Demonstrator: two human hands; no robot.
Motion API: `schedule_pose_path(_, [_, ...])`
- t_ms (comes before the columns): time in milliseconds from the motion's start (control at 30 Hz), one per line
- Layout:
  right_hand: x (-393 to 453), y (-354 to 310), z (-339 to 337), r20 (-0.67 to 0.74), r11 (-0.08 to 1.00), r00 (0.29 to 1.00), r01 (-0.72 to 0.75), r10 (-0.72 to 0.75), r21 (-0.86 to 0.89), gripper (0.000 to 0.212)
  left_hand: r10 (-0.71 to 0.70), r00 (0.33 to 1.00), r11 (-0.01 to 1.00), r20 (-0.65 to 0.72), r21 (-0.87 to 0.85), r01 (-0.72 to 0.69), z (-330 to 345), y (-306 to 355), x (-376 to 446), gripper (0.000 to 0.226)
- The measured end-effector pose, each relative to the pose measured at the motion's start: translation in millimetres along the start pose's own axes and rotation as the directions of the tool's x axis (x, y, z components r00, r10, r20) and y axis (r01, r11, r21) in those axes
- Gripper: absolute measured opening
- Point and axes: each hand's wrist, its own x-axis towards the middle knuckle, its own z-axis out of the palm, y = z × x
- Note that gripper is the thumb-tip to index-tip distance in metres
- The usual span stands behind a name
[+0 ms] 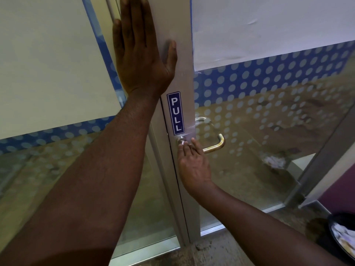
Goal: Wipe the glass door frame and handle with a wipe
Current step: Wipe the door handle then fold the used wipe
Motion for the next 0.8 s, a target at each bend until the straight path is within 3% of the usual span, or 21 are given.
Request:
schedule_pose_path(167, [-20,21,-3,-0.088,1.000,0.996,-0.010,0.009,-0.014,0.049,0.009,1.000,1.000,-0.030,0.001,-0.009,2,1,-1,0.074])
schedule_pose_path(300, [-21,31,6,-0.159,0.997,0.984,0.078,-0.078,-0.012,0.044,0.008,1.000,1.000,-0.027,0.011,-0.008,2,1,-1,0.075])
schedule_pose_path(467, [-29,52,11,-0.220,0.991,0.971,-0.069,0.093,0.113,0.048,0.009,0.999,1.000,-0.037,0.013,-0.009,2,1,-1,0.074])
schedule_pose_path(633, [-27,41,16,-0.223,0.987,0.974,0.061,-0.026,0.150,0.052,-0.002,1.000,1.000,0.001,0.015,0.002,1,1,-2,0.076])
schedule_pose_path(800, [-34,73,17,-0.250,0.979,0.959,-0.088,0.133,0.185,0.050,0.003,1.000,1.000,0.008,0.016,-0.003,0,1,-2,0.076])
